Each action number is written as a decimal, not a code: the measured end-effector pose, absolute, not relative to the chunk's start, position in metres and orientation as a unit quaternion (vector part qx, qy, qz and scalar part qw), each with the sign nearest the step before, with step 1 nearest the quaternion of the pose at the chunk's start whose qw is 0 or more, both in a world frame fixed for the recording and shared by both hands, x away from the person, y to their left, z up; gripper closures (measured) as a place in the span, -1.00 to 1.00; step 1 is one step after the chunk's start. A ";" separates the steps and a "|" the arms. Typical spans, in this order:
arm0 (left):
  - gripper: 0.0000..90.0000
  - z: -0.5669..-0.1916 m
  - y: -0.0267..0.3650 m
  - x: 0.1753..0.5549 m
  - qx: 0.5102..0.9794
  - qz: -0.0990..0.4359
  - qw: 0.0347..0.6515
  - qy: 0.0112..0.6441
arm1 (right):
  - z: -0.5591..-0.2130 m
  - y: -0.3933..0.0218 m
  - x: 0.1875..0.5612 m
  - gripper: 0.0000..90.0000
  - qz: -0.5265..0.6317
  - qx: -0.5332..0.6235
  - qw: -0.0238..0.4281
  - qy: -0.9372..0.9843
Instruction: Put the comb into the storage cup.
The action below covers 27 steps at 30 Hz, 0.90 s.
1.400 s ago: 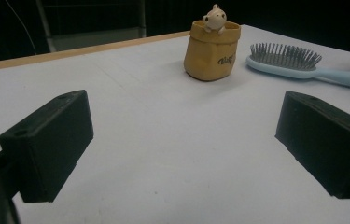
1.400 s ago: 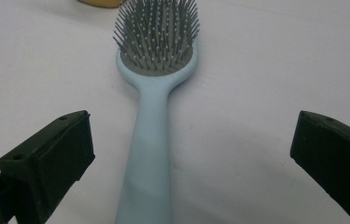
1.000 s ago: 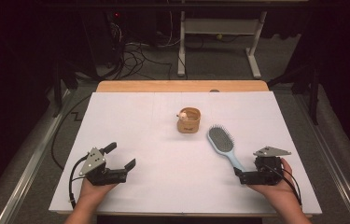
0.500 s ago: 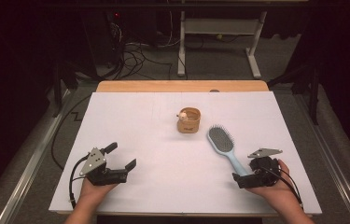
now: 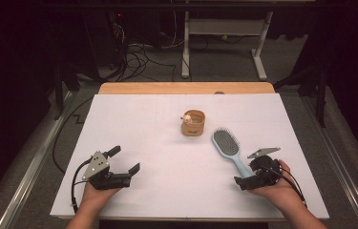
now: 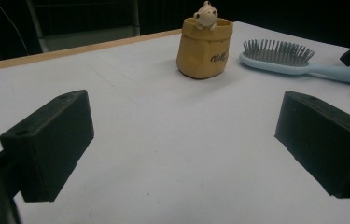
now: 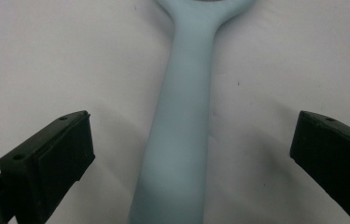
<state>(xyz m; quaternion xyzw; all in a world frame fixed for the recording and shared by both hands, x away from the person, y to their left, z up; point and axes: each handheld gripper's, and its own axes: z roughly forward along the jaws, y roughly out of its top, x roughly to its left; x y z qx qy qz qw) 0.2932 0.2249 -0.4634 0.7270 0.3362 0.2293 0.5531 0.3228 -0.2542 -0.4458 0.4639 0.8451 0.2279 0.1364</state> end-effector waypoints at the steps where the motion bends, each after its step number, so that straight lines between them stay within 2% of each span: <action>1: -0.89 -0.463 0.225 0.293 0.727 0.229 0.553 0.336 | -0.446 -0.253 0.324 -0.99 0.228 0.463 0.136 0.846; 27: -0.88 -0.464 0.225 0.294 0.725 0.229 0.557 0.336 | -0.440 -0.234 0.373 -0.99 0.221 0.465 0.129 0.847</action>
